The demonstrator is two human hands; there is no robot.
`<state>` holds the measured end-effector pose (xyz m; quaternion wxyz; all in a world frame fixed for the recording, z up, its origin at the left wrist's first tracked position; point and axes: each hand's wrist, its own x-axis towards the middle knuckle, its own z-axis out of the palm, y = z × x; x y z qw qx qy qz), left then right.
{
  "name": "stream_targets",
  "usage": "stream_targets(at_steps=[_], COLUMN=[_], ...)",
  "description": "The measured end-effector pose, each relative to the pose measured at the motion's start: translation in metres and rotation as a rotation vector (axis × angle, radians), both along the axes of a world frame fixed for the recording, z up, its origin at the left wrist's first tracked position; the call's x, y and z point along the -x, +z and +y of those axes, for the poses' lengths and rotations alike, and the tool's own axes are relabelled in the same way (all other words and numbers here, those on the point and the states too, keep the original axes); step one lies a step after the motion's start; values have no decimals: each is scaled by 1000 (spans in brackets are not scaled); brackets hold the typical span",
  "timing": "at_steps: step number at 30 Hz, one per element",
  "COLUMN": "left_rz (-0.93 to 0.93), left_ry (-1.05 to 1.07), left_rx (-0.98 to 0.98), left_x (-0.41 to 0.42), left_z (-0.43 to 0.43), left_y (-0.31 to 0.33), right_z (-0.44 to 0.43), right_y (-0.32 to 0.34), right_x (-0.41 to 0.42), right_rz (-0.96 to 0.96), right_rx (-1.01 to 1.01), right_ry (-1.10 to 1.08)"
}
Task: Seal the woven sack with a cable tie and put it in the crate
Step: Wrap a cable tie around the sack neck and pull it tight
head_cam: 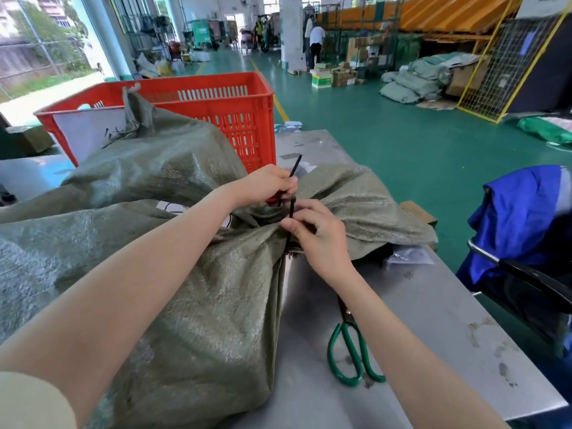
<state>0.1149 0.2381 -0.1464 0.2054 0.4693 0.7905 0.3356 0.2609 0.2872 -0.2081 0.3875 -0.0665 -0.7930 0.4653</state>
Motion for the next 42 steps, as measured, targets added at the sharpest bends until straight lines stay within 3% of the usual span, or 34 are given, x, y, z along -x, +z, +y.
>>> stream_targets(at_steps=[3, 7, 11, 19, 31, 42], left_rz=[-285, -355, -391, -235, -200, -279], left_ry=[-22, -56, -96, -60, -126, -167], left_rx=[-100, -34, 27, 109, 136, 180], left_x=[2, 2, -9, -14, -16, -11], left_z=[-1, 0, 5, 7, 2, 5], left_y=[-5, -10, -9, -9, -8, -18], right_z=[9, 17, 16, 8, 9, 10], right_y=[-10, -19, -12, -15, -24, -30], right_x=[13, 22, 20, -1, -1, 1], right_rz=[-71, -82, 40, 68, 81, 51], right_rx=[264, 487, 652, 554, 541, 507], right_ry=[-35, -36, 39, 68, 111, 117])
